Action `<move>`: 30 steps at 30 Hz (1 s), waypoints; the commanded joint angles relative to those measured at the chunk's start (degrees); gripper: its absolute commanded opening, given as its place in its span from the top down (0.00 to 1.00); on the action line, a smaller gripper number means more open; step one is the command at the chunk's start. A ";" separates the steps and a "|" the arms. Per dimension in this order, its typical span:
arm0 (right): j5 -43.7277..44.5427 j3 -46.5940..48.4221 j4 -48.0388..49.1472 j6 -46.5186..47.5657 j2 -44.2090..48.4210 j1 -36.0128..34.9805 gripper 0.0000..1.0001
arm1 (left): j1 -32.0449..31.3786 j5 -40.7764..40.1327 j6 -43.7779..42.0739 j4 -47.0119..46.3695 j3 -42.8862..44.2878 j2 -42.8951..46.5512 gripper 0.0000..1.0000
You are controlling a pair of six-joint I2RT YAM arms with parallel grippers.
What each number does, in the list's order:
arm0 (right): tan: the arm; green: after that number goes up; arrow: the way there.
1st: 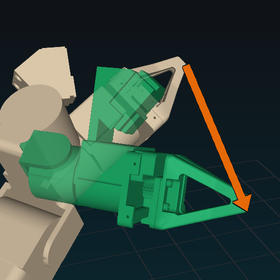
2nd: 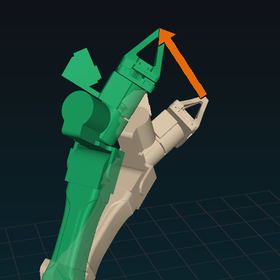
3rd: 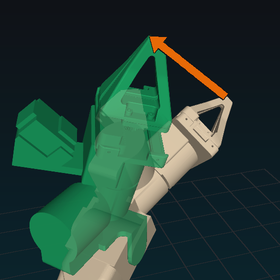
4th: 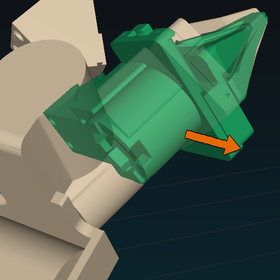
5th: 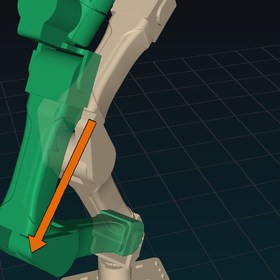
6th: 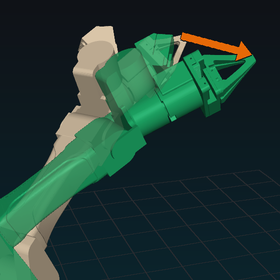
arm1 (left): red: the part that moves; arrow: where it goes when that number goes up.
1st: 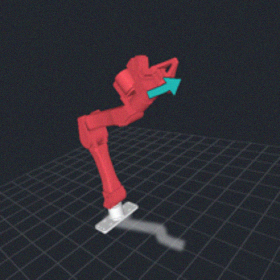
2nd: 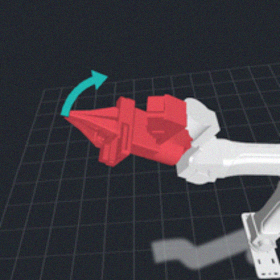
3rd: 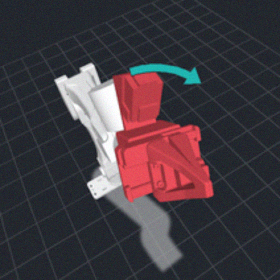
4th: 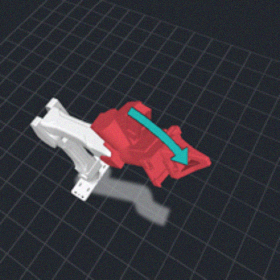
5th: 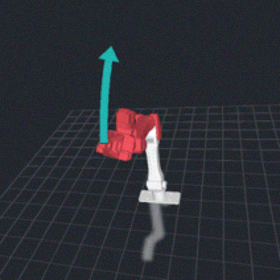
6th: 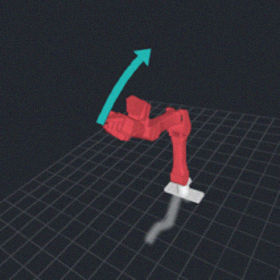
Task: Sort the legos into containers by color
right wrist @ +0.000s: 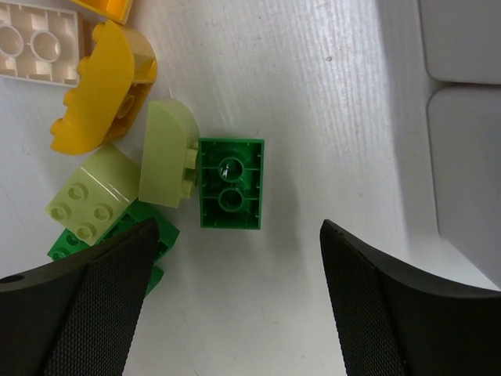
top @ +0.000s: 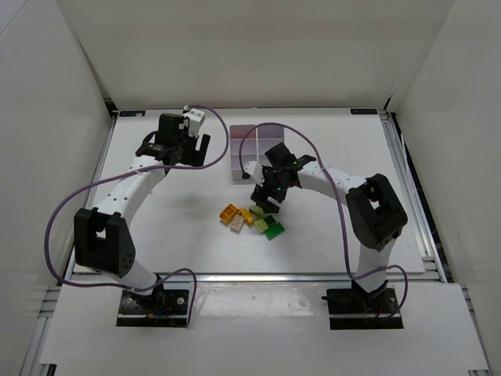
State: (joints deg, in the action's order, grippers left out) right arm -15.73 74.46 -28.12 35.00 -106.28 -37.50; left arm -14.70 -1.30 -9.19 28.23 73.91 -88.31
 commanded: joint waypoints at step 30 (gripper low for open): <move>-0.44 4.65 0.09 1.65 -2.81 -0.38 0.61 | 0.99 -0.63 -0.83 -2.12 2.73 -2.13 0.04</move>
State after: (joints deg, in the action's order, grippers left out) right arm -14.96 78.70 -26.94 36.42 -112.20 -37.58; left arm -13.78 -1.58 -9.65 27.70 74.87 -90.72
